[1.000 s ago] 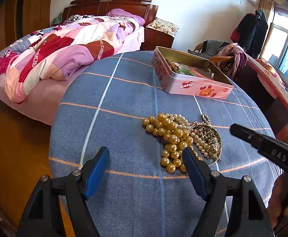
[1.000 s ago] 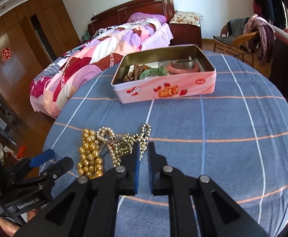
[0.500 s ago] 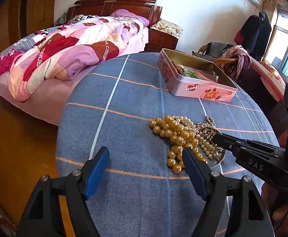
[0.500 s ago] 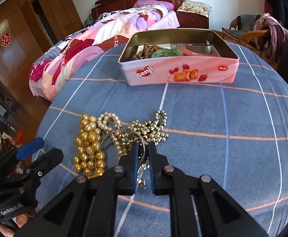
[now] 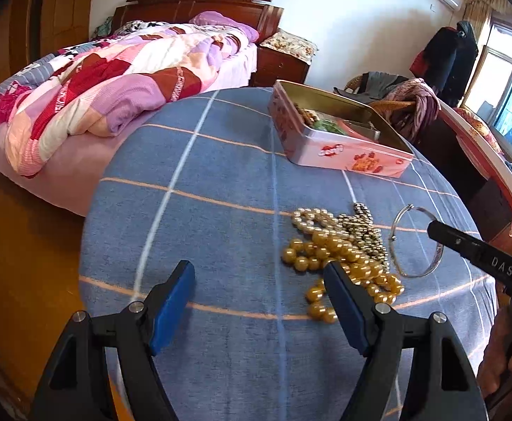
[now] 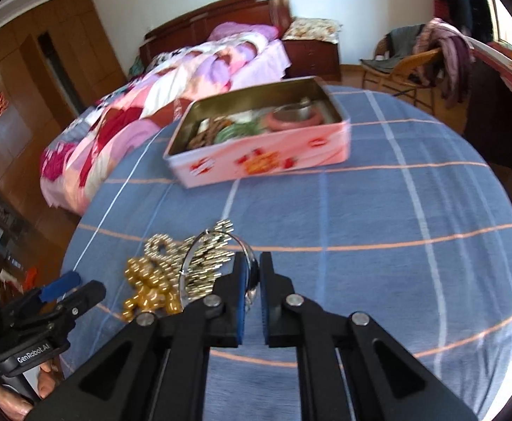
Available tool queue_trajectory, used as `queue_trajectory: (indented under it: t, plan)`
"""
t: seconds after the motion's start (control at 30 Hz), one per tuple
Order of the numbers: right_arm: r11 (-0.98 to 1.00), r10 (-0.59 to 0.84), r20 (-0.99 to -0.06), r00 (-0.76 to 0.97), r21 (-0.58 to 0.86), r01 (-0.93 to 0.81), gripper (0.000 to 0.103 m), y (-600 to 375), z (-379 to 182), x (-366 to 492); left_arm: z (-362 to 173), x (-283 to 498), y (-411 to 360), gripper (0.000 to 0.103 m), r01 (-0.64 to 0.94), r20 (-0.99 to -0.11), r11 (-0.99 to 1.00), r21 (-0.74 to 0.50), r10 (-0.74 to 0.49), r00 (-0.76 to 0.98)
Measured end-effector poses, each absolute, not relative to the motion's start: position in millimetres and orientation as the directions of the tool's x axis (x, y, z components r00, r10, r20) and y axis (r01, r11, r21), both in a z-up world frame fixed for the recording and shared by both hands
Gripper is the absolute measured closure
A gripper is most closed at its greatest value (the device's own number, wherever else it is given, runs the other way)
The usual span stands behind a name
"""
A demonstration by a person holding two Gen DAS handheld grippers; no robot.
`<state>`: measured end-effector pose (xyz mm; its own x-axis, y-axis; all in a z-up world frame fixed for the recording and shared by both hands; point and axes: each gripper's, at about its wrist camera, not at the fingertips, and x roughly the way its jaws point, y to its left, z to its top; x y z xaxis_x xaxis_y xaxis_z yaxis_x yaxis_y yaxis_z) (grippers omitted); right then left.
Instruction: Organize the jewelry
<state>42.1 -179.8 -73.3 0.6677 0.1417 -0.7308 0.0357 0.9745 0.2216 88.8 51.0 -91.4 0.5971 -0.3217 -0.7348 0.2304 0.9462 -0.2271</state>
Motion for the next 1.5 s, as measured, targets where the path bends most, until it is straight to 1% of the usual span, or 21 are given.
queue_trajectory:
  t: [0.23, 0.3, 0.37, 0.47, 0.5, 0.53, 0.57, 0.6, 0.63, 0.7, 0.9, 1.07, 1.17, 1.23, 1.27, 1.3, 1.33, 1.37, 1.4, 1.43, 1.5]
  plan:
    - [0.966, 0.078, -0.739, 0.669, 0.222, 0.132, 0.093, -212, -76, 36, -89, 97, 14, 0.027, 0.304, -0.732, 0.905, -0.299, -0.421, 0.536]
    - [0.959, 0.080, -0.746, 0.661, 0.238, 0.152, 0.093, -219, -80, 35, -94, 101, 0, 0.027, 0.315, -0.745, 0.900, -0.301, -0.428, 0.511]
    - [0.956, 0.081, -0.750, 0.656, 0.246, 0.163, 0.093, -222, -83, 34, -99, 103, -10, 0.027, 0.319, -0.757, 0.900, -0.297, -0.426, 0.495]
    - [0.958, 0.078, -0.752, 0.654, 0.238, 0.160, 0.093, -224, -83, 31, -102, 101, -21, 0.028, 0.333, -0.765, 0.915, -0.227, -0.379, 0.520]
    - [0.958, 0.076, -0.753, 0.654, 0.237, 0.162, 0.093, -224, -83, 31, -102, 98, -23, 0.039, 0.344, -0.770, 0.919, -0.194, -0.360, 0.527]
    - [0.957, 0.077, -0.753, 0.653, 0.240, 0.164, 0.093, -225, -84, 31, -102, 96, -24, 0.052, 0.352, -0.771, 0.920, -0.171, -0.347, 0.534]
    - [0.956, 0.079, -0.754, 0.652, 0.242, 0.165, 0.093, -226, -85, 31, -102, 94, -23, 0.057, 0.361, -0.773, 0.920, -0.152, -0.338, 0.536]
    - [0.955, 0.080, -0.756, 0.650, 0.245, 0.167, 0.093, -227, -85, 31, -102, 93, -19, 0.070, 0.369, -0.771, 0.915, -0.162, -0.351, 0.532]
    - [0.954, 0.080, -0.757, 0.649, 0.247, 0.170, 0.093, -228, -86, 31, -102, 93, -15, 0.079, 0.373, -0.772, 0.909, -0.185, -0.369, 0.518]
    - [0.952, 0.080, -0.758, 0.647, 0.250, 0.175, 0.093, -231, -87, 31, -103, 92, -6, 0.079, 0.371, -0.770, 0.905, -0.208, -0.386, 0.508]
    - [0.953, 0.072, -0.761, 0.645, 0.242, 0.180, 0.093, -233, -87, 30, -102, 86, 20, 0.079, 0.344, -0.774, 0.915, -0.210, -0.371, 0.513]
    - [0.949, 0.071, -0.768, 0.636, 0.248, 0.193, 0.089, -235, -90, 30, -101, 86, 26, 0.078, 0.325, -0.789, 0.922, -0.212, -0.358, 0.500]
    - [0.945, 0.087, -0.762, 0.641, 0.267, 0.189, 0.089, -237, -89, 29, -101, 88, 21, 0.071, 0.329, -0.793, 0.923, -0.200, -0.350, 0.498]
    - [0.945, 0.088, -0.759, 0.645, 0.267, 0.186, 0.089, -237, -86, 28, -101, 86, 16, 0.060, 0.339, -0.794, 0.920, -0.197, -0.353, 0.495]
    - [0.945, 0.086, -0.757, 0.648, 0.267, 0.187, 0.088, -238, -85, 27, -101, 85, 15, 0.058, 0.344, -0.794, 0.919, -0.192, -0.351, 0.496]
    - [0.945, 0.087, -0.753, 0.652, 0.270, 0.186, 0.083, -238, -84, 27, -101, 83, 13, 0.057, 0.350, -0.795, 0.920, -0.178, -0.344, 0.500]
    - [0.944, 0.090, -0.749, 0.656, 0.274, 0.184, 0.072, -239, -82, 25, -101, 82, 11, 0.057, 0.354, -0.795, 0.921, -0.164, -0.336, 0.505]
    - [0.944, 0.091, -0.746, 0.660, 0.276, 0.181, 0.063, -239, -82, 24, -101, 81, 10, 0.057, 0.358, -0.795, 0.922, -0.151, -0.328, 0.511]
    - [0.944, 0.093, -0.743, 0.663, 0.278, 0.179, 0.044, -239, -81, 24, -102, 80, 9, 0.057, 0.360, -0.793, 0.923, -0.138, -0.321, 0.518]
    - [0.943, 0.097, -0.735, 0.671, 0.284, 0.175, 0.030, -238, -79, 22, -102, 79, 8, 0.057, 0.360, -0.791, 0.924, -0.127, -0.313, 0.525]
    - [0.945, 0.103, -0.722, 0.684, 0.285, 0.158, 0.027, -234, -77, 20, -103, 78, 6, 0.057, 0.366, -0.787, 0.925, -0.105, -0.302, 0.537]
